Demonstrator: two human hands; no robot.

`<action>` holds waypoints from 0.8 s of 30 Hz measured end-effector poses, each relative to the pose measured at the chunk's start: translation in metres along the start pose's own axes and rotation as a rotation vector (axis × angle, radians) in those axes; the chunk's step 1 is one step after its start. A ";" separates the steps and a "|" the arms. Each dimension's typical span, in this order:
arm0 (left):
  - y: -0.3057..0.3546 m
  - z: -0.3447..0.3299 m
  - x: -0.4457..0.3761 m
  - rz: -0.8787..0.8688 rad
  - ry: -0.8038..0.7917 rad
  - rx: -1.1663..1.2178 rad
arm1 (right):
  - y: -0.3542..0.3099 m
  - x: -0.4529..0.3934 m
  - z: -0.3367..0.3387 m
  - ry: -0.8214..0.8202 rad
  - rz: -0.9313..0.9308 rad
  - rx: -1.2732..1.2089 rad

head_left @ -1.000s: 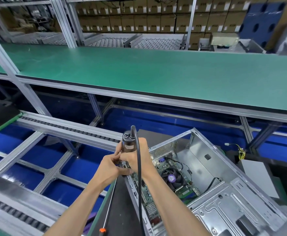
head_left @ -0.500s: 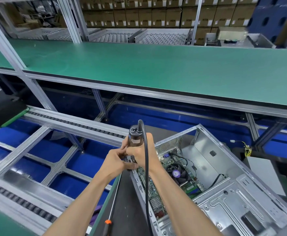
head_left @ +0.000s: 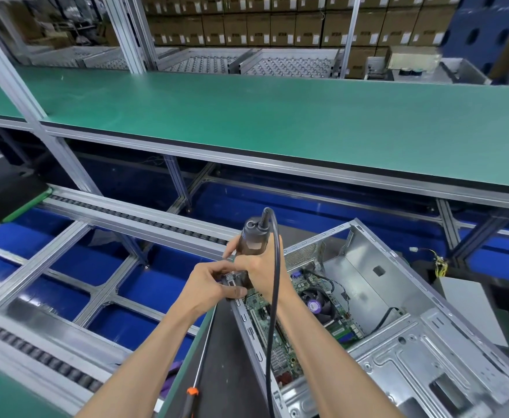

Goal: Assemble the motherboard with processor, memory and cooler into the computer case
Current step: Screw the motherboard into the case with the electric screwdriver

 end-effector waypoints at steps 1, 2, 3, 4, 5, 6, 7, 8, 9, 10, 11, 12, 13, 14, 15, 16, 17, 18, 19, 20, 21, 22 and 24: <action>0.000 0.001 0.000 0.007 0.006 -0.006 | 0.000 -0.001 0.002 0.003 0.001 -0.006; -0.001 0.001 0.000 0.014 0.013 -0.012 | 0.000 -0.001 0.004 0.009 -0.004 -0.018; -0.001 0.001 0.000 0.019 0.018 -0.016 | 0.001 -0.001 0.005 0.016 -0.010 -0.029; -0.001 0.001 0.000 0.022 0.020 -0.020 | 0.002 -0.001 0.006 0.020 -0.014 -0.034; -0.001 0.001 0.000 0.024 0.020 -0.024 | 0.002 0.000 0.006 0.022 -0.015 -0.030; -0.001 0.001 0.000 0.022 0.020 -0.026 | 0.002 0.000 0.005 0.019 -0.011 -0.019; -0.001 0.000 0.001 0.017 0.019 -0.025 | 0.002 0.000 0.003 0.015 -0.005 -0.009; -0.001 0.000 0.001 0.015 0.019 -0.024 | 0.002 0.000 0.000 0.010 -0.002 -0.005; 0.000 -0.001 0.001 0.018 0.022 -0.024 | 0.002 0.000 -0.003 0.004 -0.007 -0.010; 0.000 -0.001 0.001 0.025 0.026 -0.024 | 0.002 0.001 -0.005 0.000 -0.015 -0.019; 0.000 -0.001 0.001 0.029 0.030 -0.023 | 0.002 0.001 -0.006 0.000 -0.021 -0.021; 0.000 -0.002 0.001 0.030 0.031 -0.022 | 0.002 0.001 -0.007 0.005 -0.024 -0.015; 0.000 -0.002 0.001 0.029 0.029 -0.024 | 0.002 0.002 -0.007 0.010 -0.024 -0.008; -0.001 -0.002 0.001 0.030 0.027 -0.028 | 0.001 0.003 -0.008 0.015 -0.029 -0.009; -0.001 -0.002 0.001 0.035 0.025 -0.029 | 0.000 0.004 -0.008 0.019 -0.042 -0.020; -0.002 -0.002 0.001 0.043 0.024 -0.027 | -0.001 0.004 -0.008 0.023 -0.056 -0.030; -0.002 -0.002 0.001 0.047 0.024 -0.025 | -0.001 0.004 -0.009 0.024 -0.065 -0.035; -0.002 -0.002 0.002 0.048 0.026 -0.023 | -0.001 0.004 -0.009 0.024 -0.068 -0.031; -0.001 -0.002 0.003 0.049 0.029 -0.020 | -0.002 0.004 -0.009 0.020 -0.061 -0.020; -0.001 -0.002 0.005 0.052 0.035 -0.021 | -0.003 0.004 -0.009 0.015 -0.051 -0.003; 0.000 -0.002 0.006 0.056 0.042 -0.022 | -0.004 0.004 -0.008 0.008 -0.042 0.015; -0.001 -0.002 0.007 0.061 0.046 -0.019 | -0.005 0.004 -0.007 0.008 -0.037 0.028; -0.001 -0.002 0.010 0.076 0.048 -0.005 | -0.008 0.005 -0.007 0.017 -0.032 0.043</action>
Point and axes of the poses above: each hand's wrist, its own x-axis away from the middle knuckle, its own z-axis out of the back of the hand, y = z × x, the point moved 3 cm from there along -x, towards the middle knuckle, and after that the axes turned 4 degrees about z, right-handed, at the moved point
